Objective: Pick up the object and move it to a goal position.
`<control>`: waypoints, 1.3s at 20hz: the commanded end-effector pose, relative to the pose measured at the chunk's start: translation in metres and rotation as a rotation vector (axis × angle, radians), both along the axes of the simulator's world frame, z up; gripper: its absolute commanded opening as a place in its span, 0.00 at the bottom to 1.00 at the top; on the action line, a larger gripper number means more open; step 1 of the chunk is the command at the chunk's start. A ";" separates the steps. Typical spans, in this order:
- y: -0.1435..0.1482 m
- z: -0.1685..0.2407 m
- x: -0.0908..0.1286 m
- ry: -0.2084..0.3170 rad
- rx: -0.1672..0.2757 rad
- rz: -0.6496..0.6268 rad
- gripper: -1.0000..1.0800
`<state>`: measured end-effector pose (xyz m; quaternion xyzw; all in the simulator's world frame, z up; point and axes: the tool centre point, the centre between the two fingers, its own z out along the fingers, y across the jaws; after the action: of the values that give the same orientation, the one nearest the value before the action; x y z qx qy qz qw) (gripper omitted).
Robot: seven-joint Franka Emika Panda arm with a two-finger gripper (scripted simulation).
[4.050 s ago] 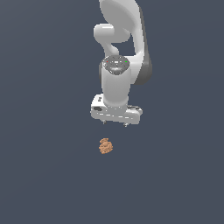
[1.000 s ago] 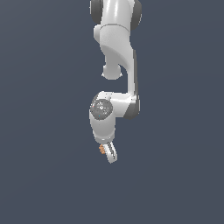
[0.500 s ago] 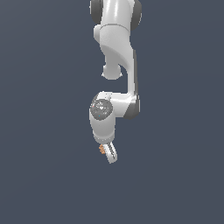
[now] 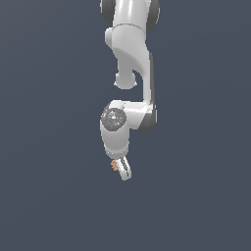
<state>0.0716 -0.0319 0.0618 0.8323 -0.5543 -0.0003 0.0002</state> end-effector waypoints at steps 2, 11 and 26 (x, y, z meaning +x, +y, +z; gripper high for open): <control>0.000 0.006 -0.007 0.000 0.000 0.000 0.00; 0.001 0.032 -0.044 0.000 0.001 0.000 0.00; 0.002 0.093 -0.127 0.000 0.002 0.001 0.00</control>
<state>-0.0478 -0.0297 0.1498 0.8325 -0.5540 -0.0008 -0.0010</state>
